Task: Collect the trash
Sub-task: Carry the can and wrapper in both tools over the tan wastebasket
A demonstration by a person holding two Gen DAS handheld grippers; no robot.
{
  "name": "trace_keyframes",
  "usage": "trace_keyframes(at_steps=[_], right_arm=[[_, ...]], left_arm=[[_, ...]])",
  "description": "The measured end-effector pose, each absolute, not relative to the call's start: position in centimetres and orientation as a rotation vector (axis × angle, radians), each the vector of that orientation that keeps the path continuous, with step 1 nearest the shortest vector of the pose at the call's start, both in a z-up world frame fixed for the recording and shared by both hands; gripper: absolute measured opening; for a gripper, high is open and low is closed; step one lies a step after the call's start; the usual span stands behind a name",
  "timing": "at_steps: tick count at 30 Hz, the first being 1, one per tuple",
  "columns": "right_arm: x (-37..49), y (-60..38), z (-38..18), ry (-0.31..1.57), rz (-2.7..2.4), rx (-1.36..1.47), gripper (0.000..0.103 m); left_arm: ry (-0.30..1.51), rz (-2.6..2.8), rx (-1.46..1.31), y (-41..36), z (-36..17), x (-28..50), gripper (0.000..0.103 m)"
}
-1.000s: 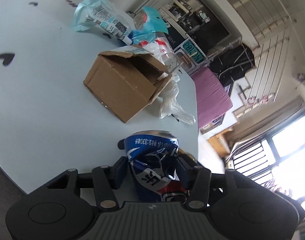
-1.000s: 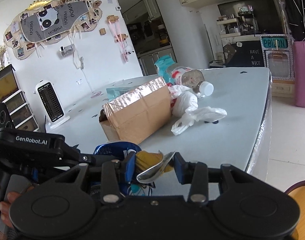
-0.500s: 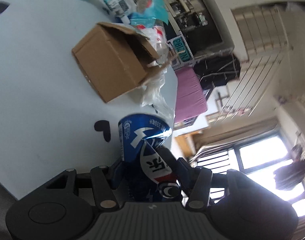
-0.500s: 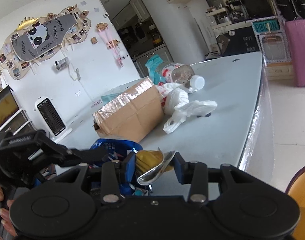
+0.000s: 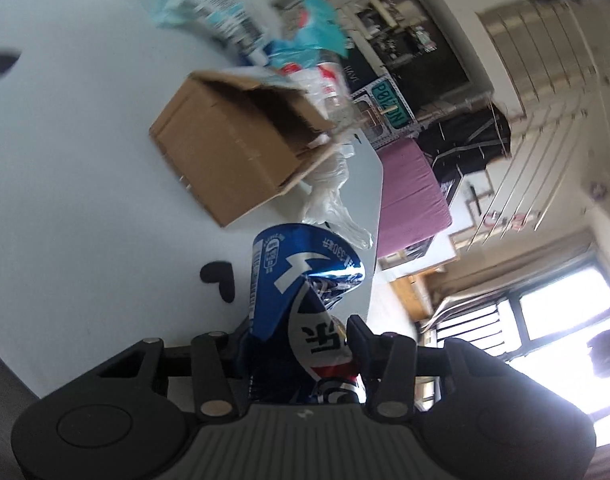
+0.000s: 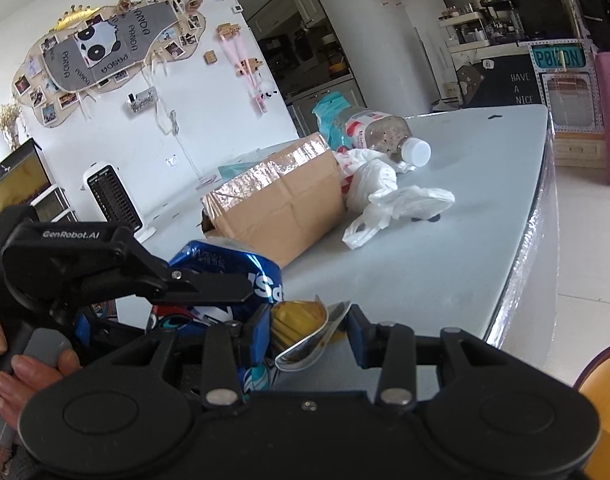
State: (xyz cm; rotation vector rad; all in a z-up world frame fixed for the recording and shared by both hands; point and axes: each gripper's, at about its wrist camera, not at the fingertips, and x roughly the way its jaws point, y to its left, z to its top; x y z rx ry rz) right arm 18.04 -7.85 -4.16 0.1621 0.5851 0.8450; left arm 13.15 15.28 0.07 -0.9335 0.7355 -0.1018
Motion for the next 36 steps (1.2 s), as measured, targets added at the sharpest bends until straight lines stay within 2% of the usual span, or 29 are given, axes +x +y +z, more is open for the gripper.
trace_keyframes(at_steps=[20,36], right_arm=[[16.6,-11.2,0.2,0.442,0.733,0.171,0.041],[16.6,-17.2,3.0,0.374,0.556,0.198,0.041]], left_arm=[[0.573,-0.091,-0.572,11.6,5.9,11.3,0.047],[0.483,-0.109,-0.283,4.2,9.5,13.3,0.047]])
